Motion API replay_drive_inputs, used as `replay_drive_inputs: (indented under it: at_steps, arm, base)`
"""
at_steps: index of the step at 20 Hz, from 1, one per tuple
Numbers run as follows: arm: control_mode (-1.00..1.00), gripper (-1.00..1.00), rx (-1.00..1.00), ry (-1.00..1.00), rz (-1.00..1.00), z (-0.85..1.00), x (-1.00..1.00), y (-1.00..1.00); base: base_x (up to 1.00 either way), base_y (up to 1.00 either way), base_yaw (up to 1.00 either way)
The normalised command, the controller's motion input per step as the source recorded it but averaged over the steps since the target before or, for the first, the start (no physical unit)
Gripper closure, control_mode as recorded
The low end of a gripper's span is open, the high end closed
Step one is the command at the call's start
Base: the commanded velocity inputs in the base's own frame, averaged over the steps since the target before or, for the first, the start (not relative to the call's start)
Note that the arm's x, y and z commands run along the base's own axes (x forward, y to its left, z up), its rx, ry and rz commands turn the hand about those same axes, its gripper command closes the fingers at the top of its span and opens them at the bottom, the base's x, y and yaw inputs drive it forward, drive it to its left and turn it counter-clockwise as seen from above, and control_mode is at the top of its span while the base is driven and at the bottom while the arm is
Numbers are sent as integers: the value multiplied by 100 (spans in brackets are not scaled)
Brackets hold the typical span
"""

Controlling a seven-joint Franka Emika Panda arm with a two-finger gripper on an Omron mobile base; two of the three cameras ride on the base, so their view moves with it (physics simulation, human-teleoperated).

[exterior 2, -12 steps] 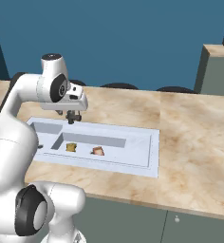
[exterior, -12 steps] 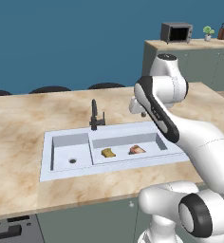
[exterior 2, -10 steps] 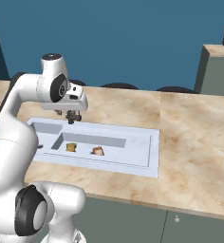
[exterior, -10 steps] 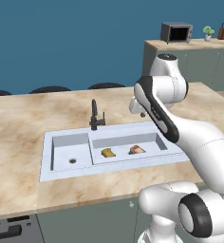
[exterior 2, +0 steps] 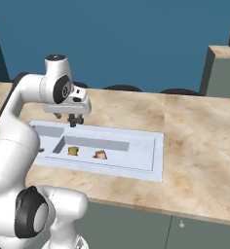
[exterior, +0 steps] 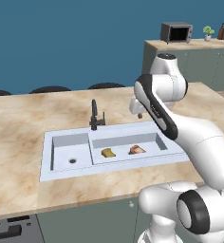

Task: Pick up the bar soap and sponge from the sink, and place them back in the cabinet, and close the cabinet doors.

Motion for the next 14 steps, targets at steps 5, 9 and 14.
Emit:
replay_drive_inputs:
  at_steps: [5,9,14]
  arm:
    - [-100,-100,3,8,0,-6,0,-14]
    - [-100,-100,0,0,0,-12,10,-22]
    - [-100,-100,0,0,0,-14,13,-17]
  base:
    - [0,0,0]
    - [0,0,0]
    - [0,0,0]
